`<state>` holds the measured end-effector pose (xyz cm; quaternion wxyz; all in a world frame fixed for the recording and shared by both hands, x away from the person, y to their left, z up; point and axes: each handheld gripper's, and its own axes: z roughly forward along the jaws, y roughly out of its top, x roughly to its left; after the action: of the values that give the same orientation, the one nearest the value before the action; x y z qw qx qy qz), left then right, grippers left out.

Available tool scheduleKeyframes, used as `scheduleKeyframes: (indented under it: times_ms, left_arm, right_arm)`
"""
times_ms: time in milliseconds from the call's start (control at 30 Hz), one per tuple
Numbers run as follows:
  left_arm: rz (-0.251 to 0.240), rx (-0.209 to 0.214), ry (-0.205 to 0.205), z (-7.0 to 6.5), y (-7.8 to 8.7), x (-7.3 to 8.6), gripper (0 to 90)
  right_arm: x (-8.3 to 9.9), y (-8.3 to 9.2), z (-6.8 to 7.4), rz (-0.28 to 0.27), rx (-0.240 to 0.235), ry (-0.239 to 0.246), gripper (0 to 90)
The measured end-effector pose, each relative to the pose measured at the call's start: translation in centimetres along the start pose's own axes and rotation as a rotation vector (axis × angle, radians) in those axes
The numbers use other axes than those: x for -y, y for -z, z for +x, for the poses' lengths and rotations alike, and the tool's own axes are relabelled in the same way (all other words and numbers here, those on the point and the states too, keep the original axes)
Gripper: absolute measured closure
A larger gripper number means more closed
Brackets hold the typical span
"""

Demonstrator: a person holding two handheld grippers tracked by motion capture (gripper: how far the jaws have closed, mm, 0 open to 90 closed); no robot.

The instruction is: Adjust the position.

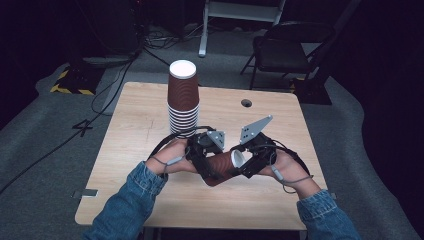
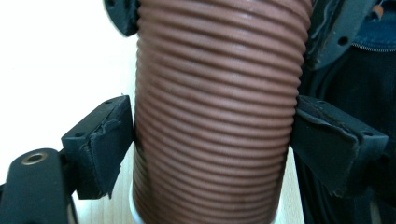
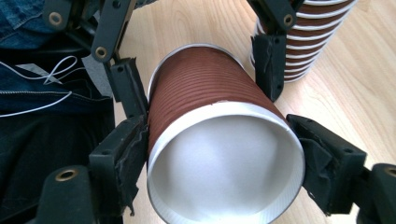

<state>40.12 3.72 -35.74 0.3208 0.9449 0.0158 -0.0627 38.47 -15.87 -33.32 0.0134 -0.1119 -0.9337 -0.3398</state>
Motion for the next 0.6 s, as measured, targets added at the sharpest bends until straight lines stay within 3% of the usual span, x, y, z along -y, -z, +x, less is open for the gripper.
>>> scheduleKeyframes:
  times_ms: [233,333,400,433,467,500,600]
  left_arm:
    - [-0.071,0.002,0.011,0.1,0.7,0.2,1.3]
    - [-0.162,-0.026,0.013,0.2,1.6,0.5,0.0]
    - [-0.181,-0.028,0.014,0.2,1.8,0.7,0.0]
    - [-0.241,-0.038,0.016,0.1,2.4,0.9,0.0]
    - [-0.241,-0.038,0.016,0.1,2.4,0.9,0.1]
    - [-0.290,-0.057,0.024,0.0,2.9,1.3,0.4]
    - [-0.311,-0.080,0.028,-0.1,3.4,1.5,0.8]
  right_arm:
    - [0.6,1.1,0.2,-0.011,0.022,-0.002,23.7]
    - [1.0,1.9,0.3,-0.034,0.039,0.000,23.7]
    - [1.2,2.4,0.4,-0.051,0.049,-0.004,23.7]
    - [1.6,3.2,0.5,-0.087,0.065,-0.012,23.7]
    - [1.6,3.2,0.5,-0.087,0.065,-0.012,23.7]
    - [2.1,4.0,0.7,-0.138,0.083,-0.017,23.7]
    - [2.6,4.7,0.9,-0.179,0.096,-0.022,23.7]
